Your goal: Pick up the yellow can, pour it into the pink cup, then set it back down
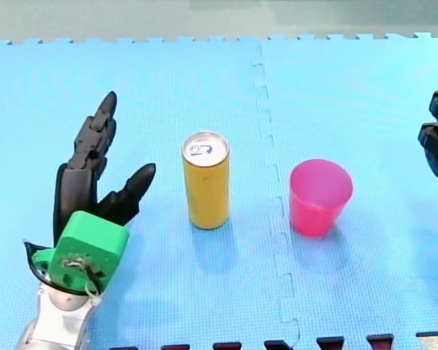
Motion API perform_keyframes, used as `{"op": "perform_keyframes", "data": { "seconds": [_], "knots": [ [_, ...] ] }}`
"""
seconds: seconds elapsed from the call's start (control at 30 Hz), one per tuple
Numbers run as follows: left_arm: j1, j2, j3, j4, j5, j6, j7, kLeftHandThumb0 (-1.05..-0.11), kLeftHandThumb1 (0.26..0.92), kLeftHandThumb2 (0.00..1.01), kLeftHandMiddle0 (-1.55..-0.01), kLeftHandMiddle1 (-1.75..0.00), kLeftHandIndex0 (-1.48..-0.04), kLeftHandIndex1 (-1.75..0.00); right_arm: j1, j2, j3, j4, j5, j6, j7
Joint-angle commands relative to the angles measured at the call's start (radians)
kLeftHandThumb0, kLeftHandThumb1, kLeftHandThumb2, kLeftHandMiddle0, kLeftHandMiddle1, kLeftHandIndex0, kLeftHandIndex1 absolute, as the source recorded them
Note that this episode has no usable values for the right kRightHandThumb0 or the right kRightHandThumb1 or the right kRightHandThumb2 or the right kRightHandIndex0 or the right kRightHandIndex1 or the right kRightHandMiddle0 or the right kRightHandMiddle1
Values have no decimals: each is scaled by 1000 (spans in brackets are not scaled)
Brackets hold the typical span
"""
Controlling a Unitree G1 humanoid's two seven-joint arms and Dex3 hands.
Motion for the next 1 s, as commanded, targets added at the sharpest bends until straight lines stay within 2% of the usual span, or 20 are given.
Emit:
{"op": "perform_keyframes", "data": {
  "seconds": [0.0,0.33,0.97],
  "knots": [
    [2,5,2,-5,-2,6,-4,-1048,921,283,-369,-13,-325,-3,0,-3,1,-3,1,7,-3],
    [7,4,5,20,-16,-6,-35,-1048,921,259,-357,-3,-317,0,-3,-5,-1,1,4,12,-1],
    [9,8,9,37,-21,-23,-52,-1048,921,230,-328,0,-301,0,-1,-2,-1,1,3,8,-4]
  ]
}}
